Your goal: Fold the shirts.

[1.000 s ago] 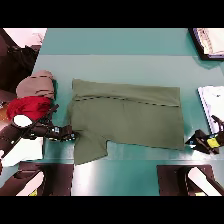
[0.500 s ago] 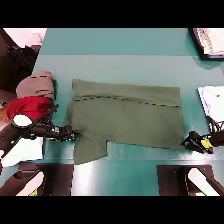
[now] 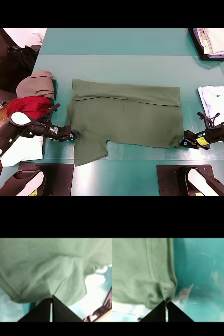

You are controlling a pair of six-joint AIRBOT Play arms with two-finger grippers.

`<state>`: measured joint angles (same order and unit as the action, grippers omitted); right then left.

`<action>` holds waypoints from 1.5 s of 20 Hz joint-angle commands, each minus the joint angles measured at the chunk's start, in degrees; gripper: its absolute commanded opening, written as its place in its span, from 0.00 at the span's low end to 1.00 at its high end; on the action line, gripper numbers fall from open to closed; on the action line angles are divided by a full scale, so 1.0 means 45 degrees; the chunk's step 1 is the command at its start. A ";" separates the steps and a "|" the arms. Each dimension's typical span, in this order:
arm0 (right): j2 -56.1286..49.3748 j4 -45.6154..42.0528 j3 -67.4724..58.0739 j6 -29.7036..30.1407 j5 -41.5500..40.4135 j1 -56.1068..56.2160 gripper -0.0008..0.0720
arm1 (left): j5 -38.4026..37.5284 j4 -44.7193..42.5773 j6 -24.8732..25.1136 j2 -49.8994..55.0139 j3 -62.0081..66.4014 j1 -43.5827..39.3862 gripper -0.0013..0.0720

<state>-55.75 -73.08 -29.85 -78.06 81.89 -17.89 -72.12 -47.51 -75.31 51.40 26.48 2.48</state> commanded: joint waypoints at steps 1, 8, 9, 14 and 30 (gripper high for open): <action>0.1326 -0.1073 -0.0913 -0.0005 0.1637 0.0194 0.04 | -0.1676 -0.1195 -0.0568 -0.0461 0.1282 0.0000 0.05; 0.4284 -0.1991 -0.2603 -0.0019 0.3026 0.0194 0.04 | -0.3954 -0.0821 -0.2429 -0.3604 0.3104 0.0000 0.05; 0.4274 -0.1938 -0.2769 -0.0024 0.2667 0.0194 0.04 | -0.3381 -0.0665 -0.2395 -0.3521 0.3536 0.0000 0.05; 0.1715 -0.0675 -0.4163 -0.0010 0.1234 0.0199 0.04 | 0.0311 -0.0612 -0.1331 -0.1098 0.4930 0.0000 0.05; -0.7431 0.1025 -1.0530 -0.0097 -0.1933 0.2191 0.04 | 0.4648 0.0000 -0.0495 0.7208 0.9024 0.0000 0.05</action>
<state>-82.81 -69.08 -72.84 -78.13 75.59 -10.74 -56.10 -47.68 -77.69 80.31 66.17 2.44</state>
